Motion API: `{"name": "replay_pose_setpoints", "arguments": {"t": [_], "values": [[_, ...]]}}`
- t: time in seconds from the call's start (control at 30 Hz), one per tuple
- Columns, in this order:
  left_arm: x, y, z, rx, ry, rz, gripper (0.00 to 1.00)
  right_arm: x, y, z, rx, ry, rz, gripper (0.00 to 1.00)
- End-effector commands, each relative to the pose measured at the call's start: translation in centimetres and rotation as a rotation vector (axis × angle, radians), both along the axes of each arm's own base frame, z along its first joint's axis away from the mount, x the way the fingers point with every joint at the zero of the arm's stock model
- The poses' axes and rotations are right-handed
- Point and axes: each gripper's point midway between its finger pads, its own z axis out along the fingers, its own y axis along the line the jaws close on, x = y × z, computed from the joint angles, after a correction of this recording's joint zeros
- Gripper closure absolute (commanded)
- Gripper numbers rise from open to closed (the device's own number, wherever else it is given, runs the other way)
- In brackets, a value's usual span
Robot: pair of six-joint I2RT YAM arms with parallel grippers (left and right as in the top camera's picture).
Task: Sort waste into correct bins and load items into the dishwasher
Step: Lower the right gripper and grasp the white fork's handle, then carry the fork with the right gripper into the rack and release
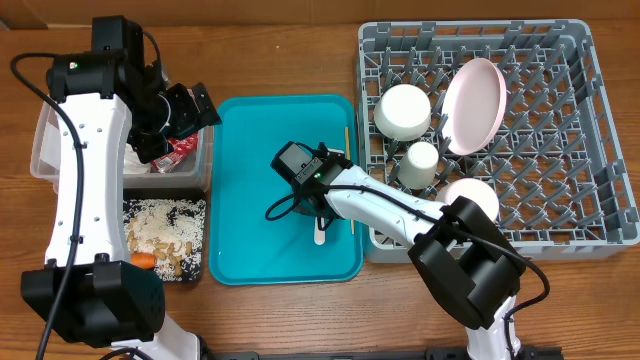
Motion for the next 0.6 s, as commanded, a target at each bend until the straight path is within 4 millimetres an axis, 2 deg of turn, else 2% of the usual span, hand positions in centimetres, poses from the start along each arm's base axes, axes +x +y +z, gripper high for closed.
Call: {"name": "replay_pose_setpoints", "arguments": {"t": [0.0, 0.57], "values": [[0.32, -0.30, 0.54, -0.017, -0.015, -0.001, 0.00, 0.03, -0.62, -0.67, -0.028, 0.005, -0.011, 0.78], [0.32, -0.30, 0.54, -0.017, -0.015, -0.001, 0.00, -0.40, -1.10, -1.12, -0.045, 0.018, -0.008, 0.79]]}}
